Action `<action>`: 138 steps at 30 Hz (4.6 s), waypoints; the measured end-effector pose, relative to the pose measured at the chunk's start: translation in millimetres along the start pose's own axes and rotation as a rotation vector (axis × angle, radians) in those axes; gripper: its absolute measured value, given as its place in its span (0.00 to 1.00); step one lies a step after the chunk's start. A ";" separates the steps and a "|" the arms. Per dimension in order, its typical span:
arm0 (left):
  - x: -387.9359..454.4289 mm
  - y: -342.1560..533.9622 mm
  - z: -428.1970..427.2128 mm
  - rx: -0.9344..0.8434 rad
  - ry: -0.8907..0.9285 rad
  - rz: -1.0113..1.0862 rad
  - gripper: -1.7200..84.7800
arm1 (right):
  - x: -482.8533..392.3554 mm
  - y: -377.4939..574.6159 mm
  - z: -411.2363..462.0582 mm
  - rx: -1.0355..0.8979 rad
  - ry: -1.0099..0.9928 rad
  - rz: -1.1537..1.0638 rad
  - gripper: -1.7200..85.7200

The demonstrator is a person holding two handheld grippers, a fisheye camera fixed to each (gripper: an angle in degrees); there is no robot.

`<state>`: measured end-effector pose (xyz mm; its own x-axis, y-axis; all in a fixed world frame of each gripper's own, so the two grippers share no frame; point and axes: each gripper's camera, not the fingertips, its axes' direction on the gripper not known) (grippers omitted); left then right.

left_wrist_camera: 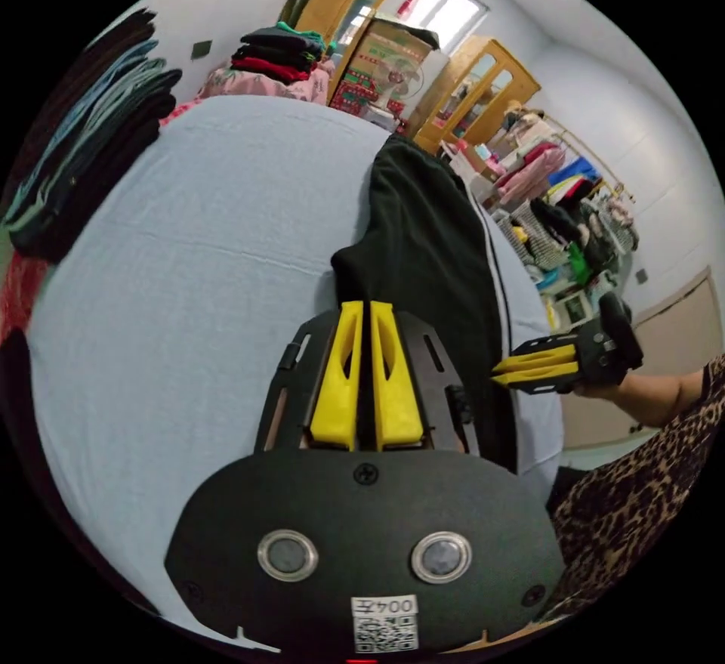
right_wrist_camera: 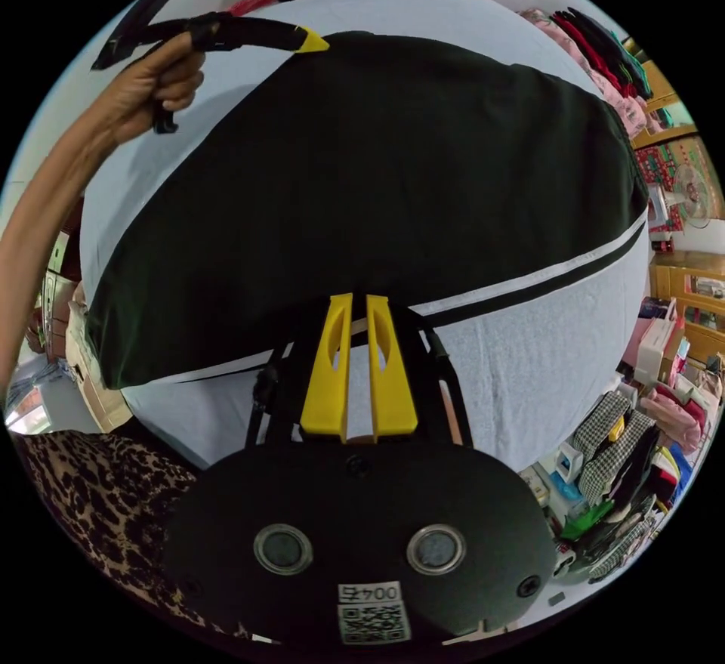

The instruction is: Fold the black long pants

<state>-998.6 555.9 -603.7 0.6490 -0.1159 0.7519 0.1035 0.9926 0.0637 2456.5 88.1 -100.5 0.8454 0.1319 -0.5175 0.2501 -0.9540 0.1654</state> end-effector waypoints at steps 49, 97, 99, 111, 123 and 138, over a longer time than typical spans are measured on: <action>-41.9 -61.5 112.2 -0.038 -0.145 0.148 0.05 | 230.9 182.6 -21.7 0.507 -0.312 0.372 0.11; -53.0 34.0 -75.2 0.021 -0.057 -0.095 0.07 | 76.8 113.9 89.4 0.207 0.046 -0.035 0.18; -15.8 58.9 -98.9 0.030 -0.075 -0.015 0.06 | 78.0 109.1 78.8 0.165 -0.027 -0.022 0.18; 152.4 284.7 -120.6 -0.210 -0.128 -0.055 0.02 | -60.5 148.9 79.2 0.056 -0.342 -0.033 0.07; 172.4 346.9 -167.5 -0.180 -0.219 -0.111 0.02 | -118.6 92.2 114.3 -0.166 -0.251 -0.042 0.01; 195.8 380.9 -223.8 -0.141 -0.216 -0.093 0.02 | -117.9 43.4 116.1 -0.249 -0.185 -0.016 0.01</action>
<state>-663.4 903.1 -579.0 0.4576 -0.1808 0.8706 0.2688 0.9614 0.0583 2312.9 -0.1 -129.9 0.7459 0.0729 -0.6620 0.3899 -0.8536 0.3453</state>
